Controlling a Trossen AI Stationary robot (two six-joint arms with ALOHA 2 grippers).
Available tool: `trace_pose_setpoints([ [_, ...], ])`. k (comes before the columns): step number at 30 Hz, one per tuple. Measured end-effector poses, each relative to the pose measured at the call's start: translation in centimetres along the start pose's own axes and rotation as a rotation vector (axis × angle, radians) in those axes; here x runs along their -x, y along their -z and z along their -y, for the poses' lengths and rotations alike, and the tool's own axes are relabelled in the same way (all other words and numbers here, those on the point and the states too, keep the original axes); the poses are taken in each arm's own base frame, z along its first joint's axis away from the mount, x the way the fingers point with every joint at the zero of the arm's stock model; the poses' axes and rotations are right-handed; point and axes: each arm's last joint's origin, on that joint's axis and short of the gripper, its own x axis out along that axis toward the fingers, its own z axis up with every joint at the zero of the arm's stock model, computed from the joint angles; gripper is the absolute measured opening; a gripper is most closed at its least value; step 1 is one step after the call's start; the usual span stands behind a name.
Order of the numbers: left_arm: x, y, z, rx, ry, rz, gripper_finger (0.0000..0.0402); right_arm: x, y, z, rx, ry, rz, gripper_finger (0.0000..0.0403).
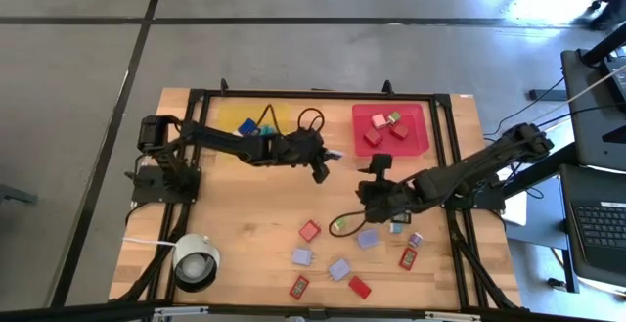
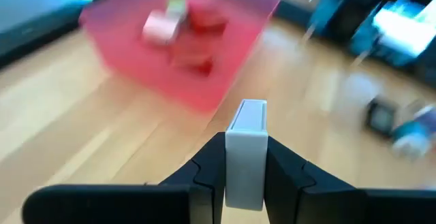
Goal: Pick & Place Office items
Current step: Put the white digital clock into the yellow bin
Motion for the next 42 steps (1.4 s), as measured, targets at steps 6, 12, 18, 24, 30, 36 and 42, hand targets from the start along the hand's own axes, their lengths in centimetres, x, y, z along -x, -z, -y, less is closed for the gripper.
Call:
trace_pose_setpoints([
  [6,1.7,-0.5,-4.5,0.021,-0.135,-0.208,0.0066,1.6,1.9,0.6,-0.21,-0.237,-0.209,0.028],
  [12,7.0,-2.3,-6.5,-0.03,-0.316,-0.25,0.0066,2.0,3.7,0.1,-0.263,-0.195,-0.357,0.0264],
  [18,11.7,-2.3,-8.2,-0.059,-0.548,-0.335,0.0066,1.7,5.7,-0.9,-0.276,-0.161,-0.413,0.0258],
  [24,12.4,-2.1,-9.9,-0.015,-0.652,-0.387,0.0066,0.7,8.6,-1.6,-0.344,-0.102,-0.505,0.0258],
  [30,10.6,-1.5,-11.8,0.006,-0.716,-0.459,0.0066,0.3,11.0,-2.4,-0.413,-0.09,-0.6,0.0258],
  [36,8.0,0.0,-13.4,-0.003,-0.742,-0.584,0.0066,0.7,11.7,-3.1,-0.434,-0.105,-0.615,0.0258],
  [42,6.5,0.7,-14.6,0.018,-0.716,-0.64,0.0066,1.2,11.9,-3.7,-0.44,-0.113,-0.602,0.0258],
])
